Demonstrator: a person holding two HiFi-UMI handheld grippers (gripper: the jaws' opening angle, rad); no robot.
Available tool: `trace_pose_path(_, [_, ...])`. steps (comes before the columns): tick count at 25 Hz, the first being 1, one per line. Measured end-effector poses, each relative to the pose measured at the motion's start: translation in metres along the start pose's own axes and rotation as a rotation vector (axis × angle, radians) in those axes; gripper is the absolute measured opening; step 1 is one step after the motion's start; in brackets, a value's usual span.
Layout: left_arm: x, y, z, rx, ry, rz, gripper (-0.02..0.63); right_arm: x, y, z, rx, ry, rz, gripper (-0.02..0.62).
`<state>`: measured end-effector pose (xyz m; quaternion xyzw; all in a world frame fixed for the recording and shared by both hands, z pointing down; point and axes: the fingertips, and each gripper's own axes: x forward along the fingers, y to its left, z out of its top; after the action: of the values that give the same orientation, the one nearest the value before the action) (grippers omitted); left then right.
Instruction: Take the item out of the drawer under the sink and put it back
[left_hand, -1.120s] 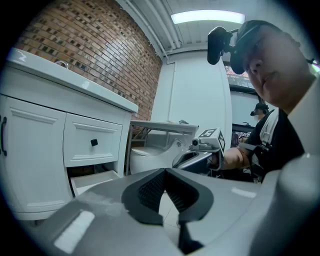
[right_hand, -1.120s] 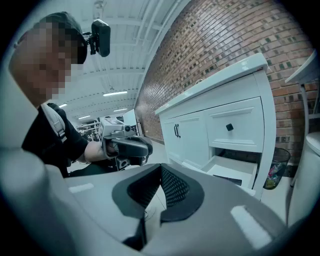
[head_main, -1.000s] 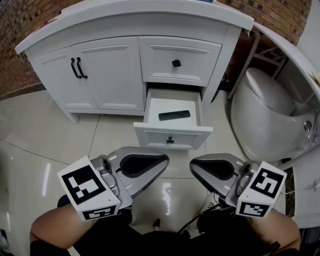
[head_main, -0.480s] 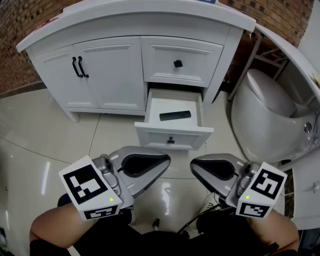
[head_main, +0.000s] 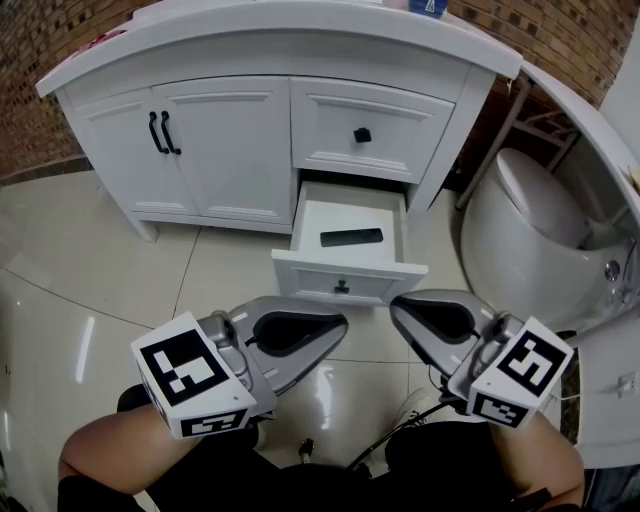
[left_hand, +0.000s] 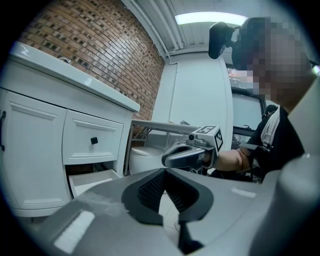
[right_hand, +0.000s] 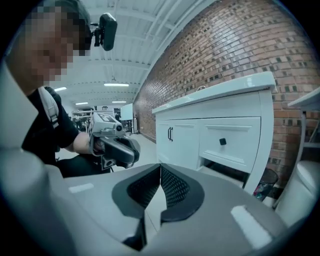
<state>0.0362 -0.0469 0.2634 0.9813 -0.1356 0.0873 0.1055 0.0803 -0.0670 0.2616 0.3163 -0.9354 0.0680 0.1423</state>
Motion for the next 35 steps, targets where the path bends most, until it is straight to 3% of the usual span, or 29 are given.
trace_pose_path(4, [0.005,-0.003,-0.003,0.009,0.012,-0.011,0.006,0.008,-0.023,0.006,-0.103,0.05,-0.058,0.009])
trace_pose_path(10, [0.01,-0.001,-0.002,0.019,0.011,-0.018,0.006,0.022,-0.062,0.019,-0.134,0.08,-0.102,0.012])
trace_pose_path(14, [0.01,0.008,0.005,0.015,-0.011,-0.008,0.006,0.043,-0.085,0.015,-0.297,0.188,-0.121,0.02])
trace_pose_path(20, [0.006,0.027,0.011,-0.008,-0.037,0.03,0.006,0.087,-0.121,-0.004,-0.456,0.316,-0.066,0.071])
trace_pose_path(28, [0.002,0.049,0.019,-0.033,-0.058,0.073,0.006,0.154,-0.172,-0.044,-0.495,0.391,0.019,0.16])
trace_pose_path(35, [0.003,0.059,0.02,-0.063,-0.07,0.074,0.006,0.201,-0.182,-0.091,-0.571,0.539,0.144,0.212])
